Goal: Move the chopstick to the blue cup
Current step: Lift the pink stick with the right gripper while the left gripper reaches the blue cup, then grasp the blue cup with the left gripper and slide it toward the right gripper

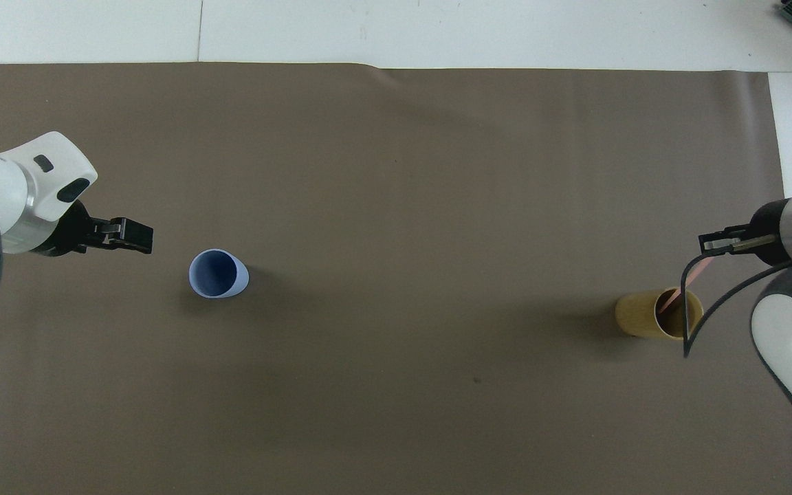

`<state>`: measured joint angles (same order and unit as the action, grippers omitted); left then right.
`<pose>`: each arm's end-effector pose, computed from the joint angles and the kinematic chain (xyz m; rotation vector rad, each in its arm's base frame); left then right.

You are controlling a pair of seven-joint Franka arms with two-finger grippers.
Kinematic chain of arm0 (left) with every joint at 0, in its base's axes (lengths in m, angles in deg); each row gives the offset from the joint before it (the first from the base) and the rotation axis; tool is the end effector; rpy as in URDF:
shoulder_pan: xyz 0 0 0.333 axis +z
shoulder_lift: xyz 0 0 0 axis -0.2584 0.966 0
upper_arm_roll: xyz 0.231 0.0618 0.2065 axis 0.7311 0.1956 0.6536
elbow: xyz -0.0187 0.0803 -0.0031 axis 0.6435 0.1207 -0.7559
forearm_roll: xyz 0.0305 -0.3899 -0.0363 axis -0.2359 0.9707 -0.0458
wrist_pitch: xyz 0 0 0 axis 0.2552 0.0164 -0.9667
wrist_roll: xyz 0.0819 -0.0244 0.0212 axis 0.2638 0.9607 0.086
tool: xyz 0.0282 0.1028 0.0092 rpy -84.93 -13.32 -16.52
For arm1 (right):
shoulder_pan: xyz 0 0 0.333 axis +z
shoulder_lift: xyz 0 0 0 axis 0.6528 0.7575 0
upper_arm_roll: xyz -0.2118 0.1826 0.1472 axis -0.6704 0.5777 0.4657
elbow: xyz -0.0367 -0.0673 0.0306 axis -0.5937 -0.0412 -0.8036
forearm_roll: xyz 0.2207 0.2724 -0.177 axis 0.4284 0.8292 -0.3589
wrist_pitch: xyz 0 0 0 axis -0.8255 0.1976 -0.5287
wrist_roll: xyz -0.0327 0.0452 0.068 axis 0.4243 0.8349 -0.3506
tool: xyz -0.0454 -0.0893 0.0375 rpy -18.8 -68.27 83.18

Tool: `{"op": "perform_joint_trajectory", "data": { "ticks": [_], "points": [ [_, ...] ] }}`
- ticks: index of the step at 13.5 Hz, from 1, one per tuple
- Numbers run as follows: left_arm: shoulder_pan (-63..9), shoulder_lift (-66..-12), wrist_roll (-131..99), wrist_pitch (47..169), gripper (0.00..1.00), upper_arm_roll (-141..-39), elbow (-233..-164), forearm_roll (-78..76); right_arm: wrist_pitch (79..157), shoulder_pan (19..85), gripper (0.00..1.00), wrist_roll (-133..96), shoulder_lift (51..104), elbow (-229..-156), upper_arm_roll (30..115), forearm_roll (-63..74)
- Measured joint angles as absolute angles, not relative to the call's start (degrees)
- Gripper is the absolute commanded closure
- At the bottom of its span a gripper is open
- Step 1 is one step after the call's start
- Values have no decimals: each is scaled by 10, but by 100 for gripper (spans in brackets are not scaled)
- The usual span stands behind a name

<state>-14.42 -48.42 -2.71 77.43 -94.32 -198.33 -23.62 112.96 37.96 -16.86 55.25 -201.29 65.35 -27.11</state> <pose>0.5553 -0.0676 0.4848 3.0975 -0.0998 -0.0708 0.5345 -0.0274 0.5361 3.0800 0.2213 0.1712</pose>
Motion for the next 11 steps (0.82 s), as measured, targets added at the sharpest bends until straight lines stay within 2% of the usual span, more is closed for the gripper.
{"op": "perform_joint_trajectory", "data": {
  "ticks": [4,8,9,10,11],
  "points": [
    [-189,-481,-92,868,0,-947,-2074,-236,1103,382,100,-201,490,-2005,658,-270],
    [-196,-476,-96,913,0,-946,-2128,-235,1103,382,100,-234,468,-2003,681,-262],
    [-199,-475,-96,917,16,-946,-2132,-235,1105,382,100,-234,468,-2004,682,-262],
    [-202,-475,-96,919,68,-947,-2136,-235,1109,382,100,-234,469,-2004,681,-262],
    [-204,-474,-97,920,100,-947,-2139,-234,1112,382,100,-234,470,-2004,681,-262]
  ]
}}
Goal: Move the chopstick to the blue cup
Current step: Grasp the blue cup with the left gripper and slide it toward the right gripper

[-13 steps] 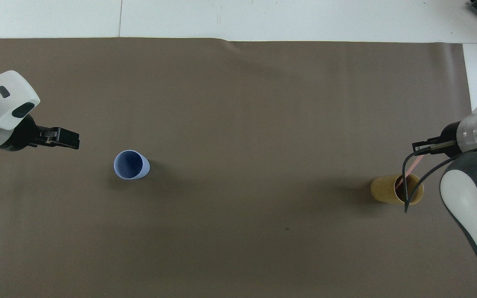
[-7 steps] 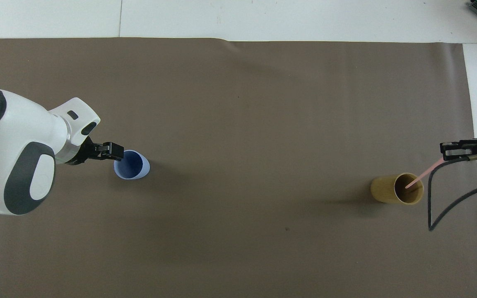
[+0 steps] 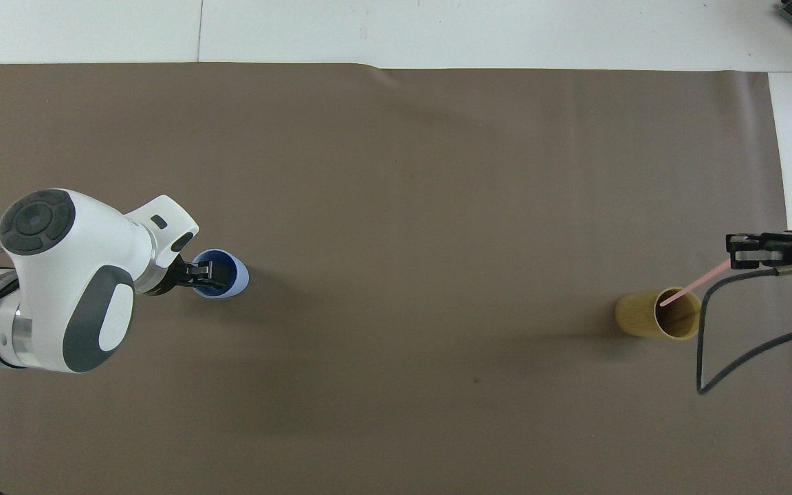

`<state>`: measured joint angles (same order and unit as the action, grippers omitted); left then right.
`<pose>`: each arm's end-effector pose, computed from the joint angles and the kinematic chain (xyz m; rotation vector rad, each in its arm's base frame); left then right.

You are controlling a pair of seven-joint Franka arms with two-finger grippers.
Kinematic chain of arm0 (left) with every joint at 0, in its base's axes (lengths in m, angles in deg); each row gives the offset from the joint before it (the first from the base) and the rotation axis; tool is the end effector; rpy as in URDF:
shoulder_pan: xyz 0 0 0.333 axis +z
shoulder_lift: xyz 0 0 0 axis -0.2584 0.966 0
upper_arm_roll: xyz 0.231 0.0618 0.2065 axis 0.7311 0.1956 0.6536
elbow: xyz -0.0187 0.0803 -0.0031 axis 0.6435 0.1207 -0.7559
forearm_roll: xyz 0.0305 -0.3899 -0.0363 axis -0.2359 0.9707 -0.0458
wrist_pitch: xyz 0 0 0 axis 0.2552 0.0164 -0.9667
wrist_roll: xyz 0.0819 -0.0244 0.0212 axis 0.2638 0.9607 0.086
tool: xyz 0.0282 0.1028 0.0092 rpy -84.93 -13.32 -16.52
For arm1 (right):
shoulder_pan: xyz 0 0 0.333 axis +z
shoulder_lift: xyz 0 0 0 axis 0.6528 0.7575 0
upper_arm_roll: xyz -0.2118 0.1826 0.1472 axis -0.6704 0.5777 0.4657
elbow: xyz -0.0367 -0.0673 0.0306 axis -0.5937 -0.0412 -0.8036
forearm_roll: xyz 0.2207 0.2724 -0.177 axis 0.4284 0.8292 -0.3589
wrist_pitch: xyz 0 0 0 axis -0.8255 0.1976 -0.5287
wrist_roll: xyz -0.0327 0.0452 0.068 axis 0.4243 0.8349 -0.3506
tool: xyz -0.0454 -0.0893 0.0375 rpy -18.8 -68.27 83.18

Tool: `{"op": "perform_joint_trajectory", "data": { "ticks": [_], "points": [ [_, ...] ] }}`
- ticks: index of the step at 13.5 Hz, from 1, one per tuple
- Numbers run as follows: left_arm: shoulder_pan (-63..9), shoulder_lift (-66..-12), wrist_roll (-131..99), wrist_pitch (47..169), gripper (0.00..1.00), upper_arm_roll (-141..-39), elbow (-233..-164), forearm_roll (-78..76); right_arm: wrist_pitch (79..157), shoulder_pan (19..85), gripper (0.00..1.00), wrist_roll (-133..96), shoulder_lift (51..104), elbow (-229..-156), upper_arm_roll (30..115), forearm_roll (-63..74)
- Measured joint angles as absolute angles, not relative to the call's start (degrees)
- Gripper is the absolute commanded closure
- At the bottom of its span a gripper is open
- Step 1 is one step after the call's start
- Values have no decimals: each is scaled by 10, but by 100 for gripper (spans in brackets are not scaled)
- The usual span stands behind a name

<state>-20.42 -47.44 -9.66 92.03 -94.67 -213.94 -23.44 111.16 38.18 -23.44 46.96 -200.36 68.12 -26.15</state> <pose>0.5157 -0.1207 0.3716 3.1093 -0.0639 -0.1308 0.4985 0.0042 0.6156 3.0755 0.1127 0.3768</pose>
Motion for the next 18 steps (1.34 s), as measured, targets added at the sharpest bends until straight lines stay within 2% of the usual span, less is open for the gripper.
{"op": "perform_joint_trajectory", "data": {
  "ticks": [7,11,15,18],
  "points": [
    [-206,-474,-96,929,100,-946,-2136,-230,1121,382,100,-234,470,-2004,681,-262],
    [-213,-469,-97,911,100,-947,-2078,-229,1121,382,100,-234,470,-2004,680,-262],
    [-299,-459,-166,873,100,-948,-2018,-227,1121,381,100,-234,470,-2005,679,-262],
    [-384,-421,-239,872,100,-949,-1972,-226,1130,381,100,-235,470,-2005,678,-261]
  ]
}}
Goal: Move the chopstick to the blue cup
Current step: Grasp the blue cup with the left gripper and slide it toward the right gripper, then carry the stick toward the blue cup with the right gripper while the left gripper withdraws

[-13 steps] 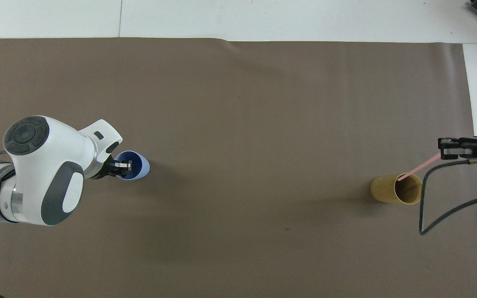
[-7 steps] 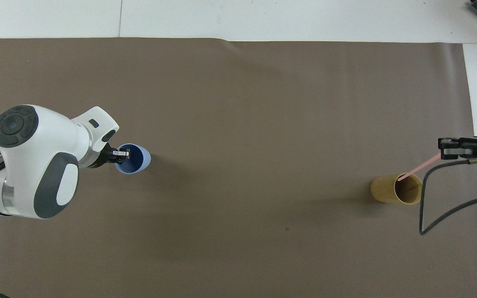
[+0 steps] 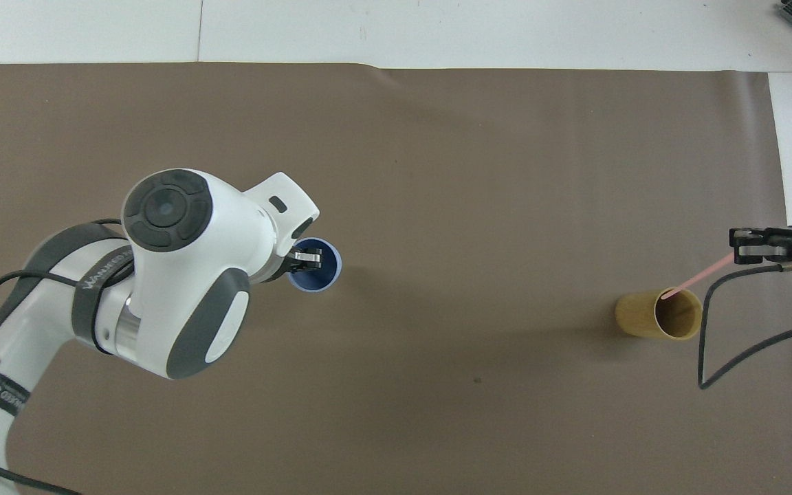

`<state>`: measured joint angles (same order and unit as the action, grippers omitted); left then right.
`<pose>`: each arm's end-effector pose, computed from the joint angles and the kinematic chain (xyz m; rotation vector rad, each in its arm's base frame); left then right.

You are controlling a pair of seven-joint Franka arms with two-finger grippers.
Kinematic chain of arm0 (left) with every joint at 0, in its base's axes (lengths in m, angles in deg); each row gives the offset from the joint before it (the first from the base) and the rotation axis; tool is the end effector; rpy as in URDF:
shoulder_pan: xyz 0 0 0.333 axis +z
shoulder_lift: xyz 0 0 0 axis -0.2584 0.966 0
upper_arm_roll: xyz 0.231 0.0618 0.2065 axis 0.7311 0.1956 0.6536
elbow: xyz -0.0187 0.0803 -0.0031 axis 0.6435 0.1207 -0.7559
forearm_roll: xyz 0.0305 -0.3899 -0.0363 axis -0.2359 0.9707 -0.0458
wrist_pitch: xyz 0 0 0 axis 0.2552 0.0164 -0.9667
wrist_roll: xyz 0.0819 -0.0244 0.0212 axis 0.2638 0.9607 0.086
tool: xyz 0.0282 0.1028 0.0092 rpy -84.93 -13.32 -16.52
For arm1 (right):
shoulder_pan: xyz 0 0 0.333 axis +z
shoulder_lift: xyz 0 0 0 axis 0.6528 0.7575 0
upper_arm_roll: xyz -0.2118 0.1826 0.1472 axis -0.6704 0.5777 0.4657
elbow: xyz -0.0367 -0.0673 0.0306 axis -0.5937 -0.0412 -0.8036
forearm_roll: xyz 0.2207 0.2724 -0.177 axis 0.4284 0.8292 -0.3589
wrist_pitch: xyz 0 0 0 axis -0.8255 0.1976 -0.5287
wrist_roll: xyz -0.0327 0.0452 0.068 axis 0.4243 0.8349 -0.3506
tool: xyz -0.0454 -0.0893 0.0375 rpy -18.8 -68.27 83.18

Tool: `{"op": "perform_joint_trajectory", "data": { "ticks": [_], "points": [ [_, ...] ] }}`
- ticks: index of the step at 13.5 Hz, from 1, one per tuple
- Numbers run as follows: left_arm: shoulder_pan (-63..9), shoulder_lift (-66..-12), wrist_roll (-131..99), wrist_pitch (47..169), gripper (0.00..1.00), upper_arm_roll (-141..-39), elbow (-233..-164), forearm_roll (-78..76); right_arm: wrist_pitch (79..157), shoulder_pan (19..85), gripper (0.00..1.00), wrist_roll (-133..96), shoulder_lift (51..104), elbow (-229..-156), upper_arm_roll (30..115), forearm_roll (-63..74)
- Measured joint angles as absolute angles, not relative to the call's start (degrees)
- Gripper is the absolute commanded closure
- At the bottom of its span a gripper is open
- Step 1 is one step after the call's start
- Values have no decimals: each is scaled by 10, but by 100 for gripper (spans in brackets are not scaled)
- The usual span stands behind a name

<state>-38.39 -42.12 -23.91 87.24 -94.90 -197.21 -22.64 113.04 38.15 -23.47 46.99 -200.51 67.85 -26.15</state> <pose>0.5092 -0.3091 0.4462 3.0542 -0.1658 0.0023 0.5012 0.0014 0.6178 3.0697 0.1045 0.4223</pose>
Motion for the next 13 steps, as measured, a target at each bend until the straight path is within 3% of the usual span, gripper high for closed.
{"op": "perform_joint_trajectory", "data": {
  "ticks": [5,13],
  "points": [
    [-453,-334,-281,873,100,-949,-1901,-226,1138,415,100,-310,470,-2005,690,-260],
    [-471,-311,-281,873,100,-949,-1901,-226,1137,529,100,-463,466,-2005,696,-260]
  ]
}}
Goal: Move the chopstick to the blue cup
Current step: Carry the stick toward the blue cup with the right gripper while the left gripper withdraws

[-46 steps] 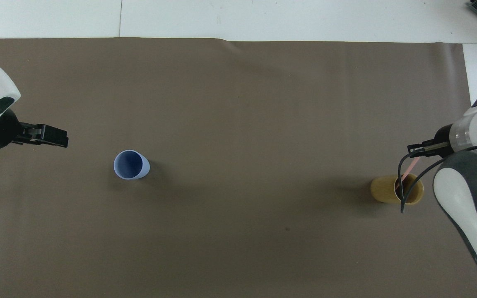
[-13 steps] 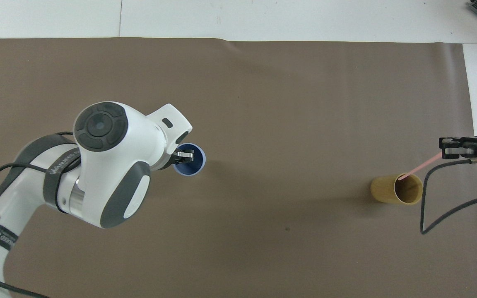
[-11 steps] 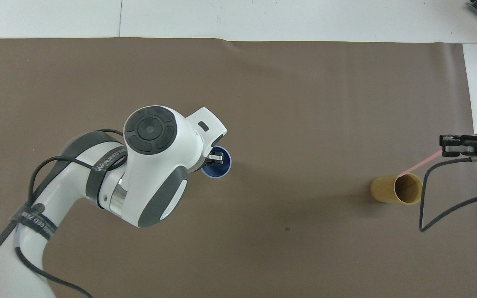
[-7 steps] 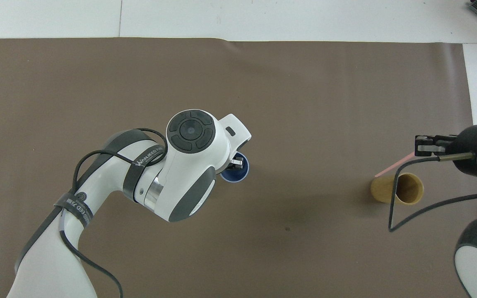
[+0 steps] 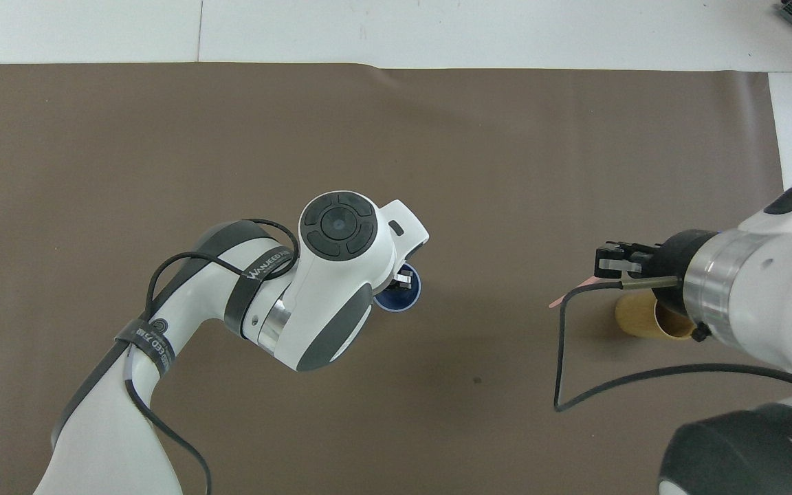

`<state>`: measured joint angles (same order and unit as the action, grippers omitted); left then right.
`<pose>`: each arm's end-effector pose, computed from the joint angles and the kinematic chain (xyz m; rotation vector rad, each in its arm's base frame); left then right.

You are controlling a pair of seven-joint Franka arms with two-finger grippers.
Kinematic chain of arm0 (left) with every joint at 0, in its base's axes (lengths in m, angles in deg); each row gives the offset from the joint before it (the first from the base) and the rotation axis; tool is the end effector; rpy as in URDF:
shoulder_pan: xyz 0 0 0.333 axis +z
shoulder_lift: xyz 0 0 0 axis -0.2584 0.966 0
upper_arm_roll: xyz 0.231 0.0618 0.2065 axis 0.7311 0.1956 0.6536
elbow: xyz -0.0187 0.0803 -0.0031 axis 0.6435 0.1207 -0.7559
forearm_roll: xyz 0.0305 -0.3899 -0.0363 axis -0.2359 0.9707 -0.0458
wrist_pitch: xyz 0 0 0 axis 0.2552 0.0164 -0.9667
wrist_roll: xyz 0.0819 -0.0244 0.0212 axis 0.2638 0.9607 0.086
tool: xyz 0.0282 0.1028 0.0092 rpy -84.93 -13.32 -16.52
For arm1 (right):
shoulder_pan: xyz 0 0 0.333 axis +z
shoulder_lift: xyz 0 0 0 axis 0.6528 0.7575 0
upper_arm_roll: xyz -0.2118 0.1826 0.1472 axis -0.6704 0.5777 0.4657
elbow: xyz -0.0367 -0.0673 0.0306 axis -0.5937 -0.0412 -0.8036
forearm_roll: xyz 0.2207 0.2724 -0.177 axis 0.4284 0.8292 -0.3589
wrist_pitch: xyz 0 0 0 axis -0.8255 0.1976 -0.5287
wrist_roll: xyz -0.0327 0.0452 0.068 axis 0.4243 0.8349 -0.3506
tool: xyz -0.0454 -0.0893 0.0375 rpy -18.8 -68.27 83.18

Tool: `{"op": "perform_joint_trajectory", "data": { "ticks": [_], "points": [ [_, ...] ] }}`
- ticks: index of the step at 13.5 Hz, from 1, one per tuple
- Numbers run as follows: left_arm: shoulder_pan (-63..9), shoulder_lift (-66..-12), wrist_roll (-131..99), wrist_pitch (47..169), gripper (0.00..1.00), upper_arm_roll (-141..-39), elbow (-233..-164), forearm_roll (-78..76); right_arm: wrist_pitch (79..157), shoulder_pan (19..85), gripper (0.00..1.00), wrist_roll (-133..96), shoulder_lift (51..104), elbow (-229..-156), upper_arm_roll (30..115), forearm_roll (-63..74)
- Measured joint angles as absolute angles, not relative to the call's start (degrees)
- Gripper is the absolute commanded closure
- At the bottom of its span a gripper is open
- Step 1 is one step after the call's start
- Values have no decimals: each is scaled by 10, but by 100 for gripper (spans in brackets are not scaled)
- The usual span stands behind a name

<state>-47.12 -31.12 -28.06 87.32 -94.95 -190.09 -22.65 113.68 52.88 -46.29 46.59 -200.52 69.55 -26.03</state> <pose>0.4907 -0.4069 0.3872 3.0596 -0.2802 -0.1158 0.4788 0.1448 0.6222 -3.0565 0.0669 -0.4462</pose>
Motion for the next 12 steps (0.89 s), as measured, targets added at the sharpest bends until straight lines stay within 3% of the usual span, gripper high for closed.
{"op": "perform_joint_trajectory", "data": {
  "ticks": [1,2,3,5,12],
  "points": [
    [-473,-307,-281,873,100,-949,-1901,-226,1132,539,100,-477,463,-2005,696,-260],
    [-473,-304,-281,874,89,-949,-1901,-226,1129,549,100,-490,460,-2005,696,-260],
    [-473,-302,-281,875,64,-949,-1903,-226,1129,558,100,-498,457,-2006,696,-260],
    [-473,-300,-281,877,0,-949,-1904,-227,1129,567,100,-503,452,-2007,696,-260],
    [-450,-332,-282,864,0,-925,-1895,-229,1138,571,100,-503,447,-2013,698,-260]
  ]
}}
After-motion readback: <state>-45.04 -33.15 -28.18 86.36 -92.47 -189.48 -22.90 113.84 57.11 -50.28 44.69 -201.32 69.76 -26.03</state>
